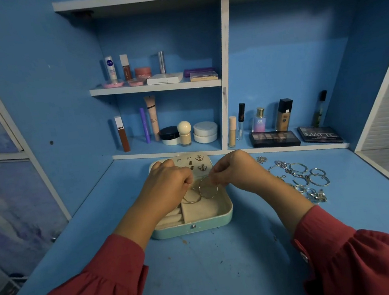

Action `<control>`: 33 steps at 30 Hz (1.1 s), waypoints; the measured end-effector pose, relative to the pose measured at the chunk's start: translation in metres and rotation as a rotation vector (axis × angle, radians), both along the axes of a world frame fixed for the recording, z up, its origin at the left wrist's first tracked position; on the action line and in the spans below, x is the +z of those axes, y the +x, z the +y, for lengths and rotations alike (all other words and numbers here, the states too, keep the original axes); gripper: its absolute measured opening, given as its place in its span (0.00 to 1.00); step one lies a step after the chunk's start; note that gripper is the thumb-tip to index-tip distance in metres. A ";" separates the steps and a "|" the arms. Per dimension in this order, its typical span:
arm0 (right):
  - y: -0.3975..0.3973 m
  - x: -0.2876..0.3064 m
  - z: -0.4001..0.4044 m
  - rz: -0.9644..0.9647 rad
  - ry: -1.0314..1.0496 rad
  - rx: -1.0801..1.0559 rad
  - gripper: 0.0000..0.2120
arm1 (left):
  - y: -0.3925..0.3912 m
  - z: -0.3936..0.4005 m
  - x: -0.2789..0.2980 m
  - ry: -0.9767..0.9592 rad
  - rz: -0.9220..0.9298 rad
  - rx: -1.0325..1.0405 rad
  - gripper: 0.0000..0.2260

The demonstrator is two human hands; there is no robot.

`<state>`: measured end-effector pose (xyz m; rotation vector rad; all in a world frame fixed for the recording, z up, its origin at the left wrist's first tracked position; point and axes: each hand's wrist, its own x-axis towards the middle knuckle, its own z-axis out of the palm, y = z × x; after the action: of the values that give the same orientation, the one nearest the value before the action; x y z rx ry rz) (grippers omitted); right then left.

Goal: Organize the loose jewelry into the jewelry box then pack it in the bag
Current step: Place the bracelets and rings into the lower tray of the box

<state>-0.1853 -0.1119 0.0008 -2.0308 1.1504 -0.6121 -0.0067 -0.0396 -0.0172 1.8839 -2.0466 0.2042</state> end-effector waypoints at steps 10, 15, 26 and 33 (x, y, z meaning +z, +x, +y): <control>-0.003 0.002 0.001 -0.083 0.009 -0.020 0.04 | 0.001 0.001 -0.003 -0.065 0.040 -0.040 0.05; 0.000 -0.002 0.001 -0.003 -0.031 0.003 0.05 | 0.004 0.001 -0.004 -0.124 0.046 -0.052 0.04; 0.011 -0.009 0.008 0.360 -0.360 0.038 0.08 | 0.008 0.002 -0.008 -0.237 0.127 -0.025 0.03; 0.009 -0.012 0.008 0.362 -0.470 0.090 0.08 | 0.009 0.001 -0.008 -0.244 0.151 -0.030 0.03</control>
<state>-0.1763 -0.1044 -0.0116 -2.6649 1.1874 -0.5163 0.0023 -0.0383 -0.0257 1.6680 -1.8572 0.2810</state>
